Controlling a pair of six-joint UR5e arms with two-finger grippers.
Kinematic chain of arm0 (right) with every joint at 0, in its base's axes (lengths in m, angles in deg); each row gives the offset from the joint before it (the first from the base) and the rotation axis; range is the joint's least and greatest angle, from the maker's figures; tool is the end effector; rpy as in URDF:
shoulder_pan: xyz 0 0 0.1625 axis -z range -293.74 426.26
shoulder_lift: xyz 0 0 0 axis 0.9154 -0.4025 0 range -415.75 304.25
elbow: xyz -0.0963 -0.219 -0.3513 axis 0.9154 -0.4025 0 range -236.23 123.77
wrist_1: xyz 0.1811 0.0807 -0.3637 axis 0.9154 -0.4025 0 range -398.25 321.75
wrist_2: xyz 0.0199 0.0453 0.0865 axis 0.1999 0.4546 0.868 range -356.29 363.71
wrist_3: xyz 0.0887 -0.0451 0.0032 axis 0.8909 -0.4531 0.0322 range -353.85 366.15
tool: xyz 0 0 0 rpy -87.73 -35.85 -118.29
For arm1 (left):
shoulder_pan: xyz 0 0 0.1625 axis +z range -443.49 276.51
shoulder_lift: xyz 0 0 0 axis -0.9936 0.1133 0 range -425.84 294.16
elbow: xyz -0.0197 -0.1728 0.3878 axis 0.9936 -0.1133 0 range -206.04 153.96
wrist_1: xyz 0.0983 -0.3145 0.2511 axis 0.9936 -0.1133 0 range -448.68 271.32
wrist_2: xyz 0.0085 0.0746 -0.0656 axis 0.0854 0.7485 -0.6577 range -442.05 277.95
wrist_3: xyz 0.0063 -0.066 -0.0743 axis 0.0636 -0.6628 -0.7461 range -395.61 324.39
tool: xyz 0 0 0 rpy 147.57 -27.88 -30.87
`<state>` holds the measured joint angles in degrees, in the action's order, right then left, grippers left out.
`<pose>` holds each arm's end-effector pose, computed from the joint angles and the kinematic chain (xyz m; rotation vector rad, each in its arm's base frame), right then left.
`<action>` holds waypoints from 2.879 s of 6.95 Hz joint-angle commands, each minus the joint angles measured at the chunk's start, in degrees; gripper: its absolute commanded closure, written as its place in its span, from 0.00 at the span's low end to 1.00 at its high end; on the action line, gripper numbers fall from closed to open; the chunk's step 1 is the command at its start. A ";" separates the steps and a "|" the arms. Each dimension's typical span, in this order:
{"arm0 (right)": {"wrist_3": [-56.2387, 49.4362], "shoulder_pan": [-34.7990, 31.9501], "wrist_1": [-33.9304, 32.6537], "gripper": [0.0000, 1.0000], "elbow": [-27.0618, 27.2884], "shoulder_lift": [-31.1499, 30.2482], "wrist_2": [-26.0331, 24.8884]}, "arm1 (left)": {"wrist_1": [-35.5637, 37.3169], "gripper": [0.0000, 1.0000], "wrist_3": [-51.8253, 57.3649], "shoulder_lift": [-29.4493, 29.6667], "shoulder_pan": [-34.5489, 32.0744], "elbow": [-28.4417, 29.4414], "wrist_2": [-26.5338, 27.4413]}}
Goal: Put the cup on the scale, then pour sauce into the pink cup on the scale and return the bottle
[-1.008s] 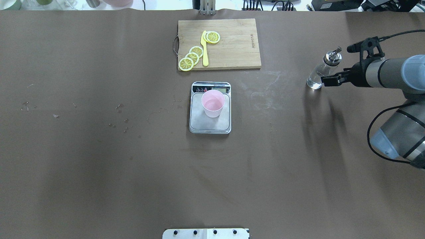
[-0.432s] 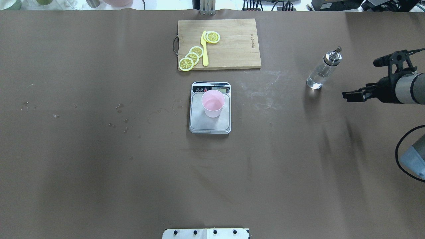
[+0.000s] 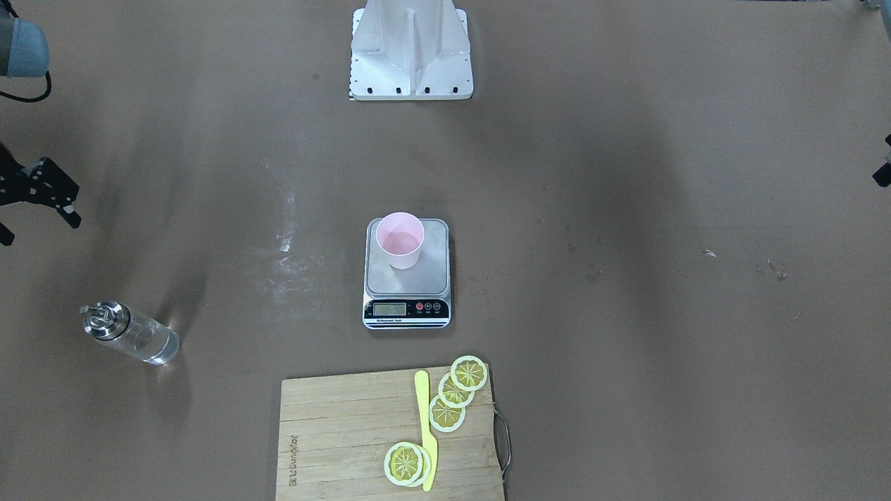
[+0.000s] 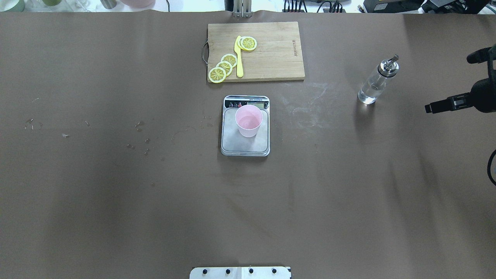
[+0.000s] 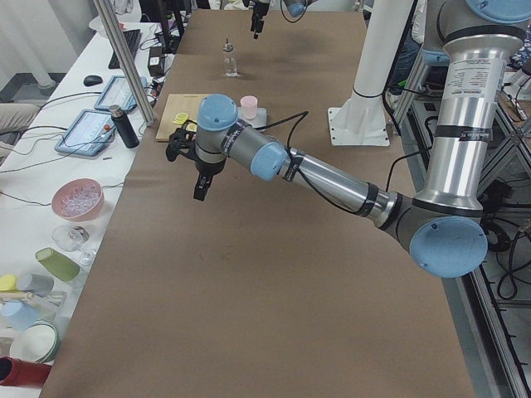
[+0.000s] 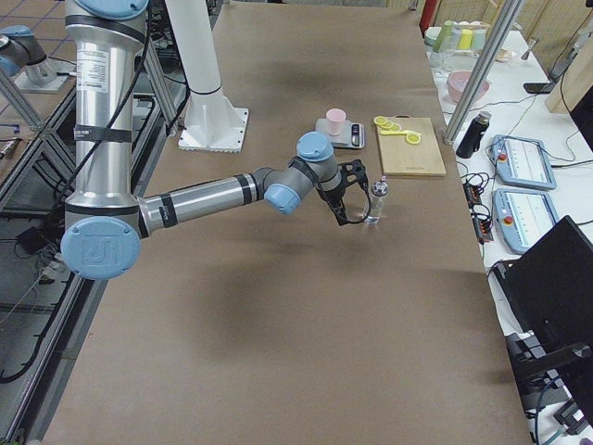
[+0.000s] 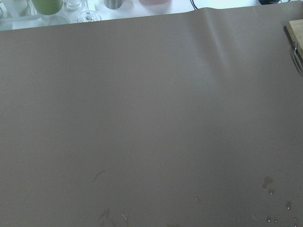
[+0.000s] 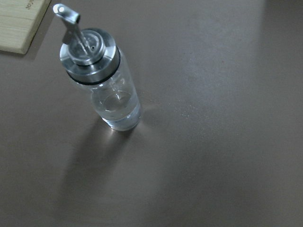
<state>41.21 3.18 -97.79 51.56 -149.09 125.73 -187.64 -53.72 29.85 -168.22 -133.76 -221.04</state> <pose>-0.1479 -0.4690 0.4784 0.3805 -0.8453 -0.0870 -0.0100 -0.5245 0.4313 0.3494 0.9193 0.0356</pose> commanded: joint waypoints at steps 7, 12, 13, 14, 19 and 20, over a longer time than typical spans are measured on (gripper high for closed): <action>-21.34 -18.55 -19.12 0.00 -24.97 19.86 13.23 | 2.81 0.03 17.84 4.23 -9.92 21.21 0.47; -31.79 -33.93 -28.52 0.00 -21.41 16.20 17.47 | 2.89 0.03 22.16 5.39 -11.86 24.59 0.56; -31.80 -33.17 -31.49 0.00 -18.69 15.31 16.95 | 2.89 0.03 22.07 5.39 -11.86 24.58 0.47; -31.89 -33.33 -33.25 0.00 -16.23 14.08 16.16 | 2.89 0.03 22.07 4.95 -12.04 24.49 0.30; -31.80 -32.37 -33.01 0.00 -9.44 8.88 15.45 | 1.66 0.03 22.60 -7.42 -12.57 15.46 -0.05; -31.89 -31.93 -33.18 0.00 -9.26 9.06 15.36 | 1.58 0.03 22.60 -8.23 -12.57 14.66 -0.05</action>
<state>9.57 -29.30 -130.88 41.94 -140.15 141.33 -185.86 -31.13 23.55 -180.74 -117.37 -221.09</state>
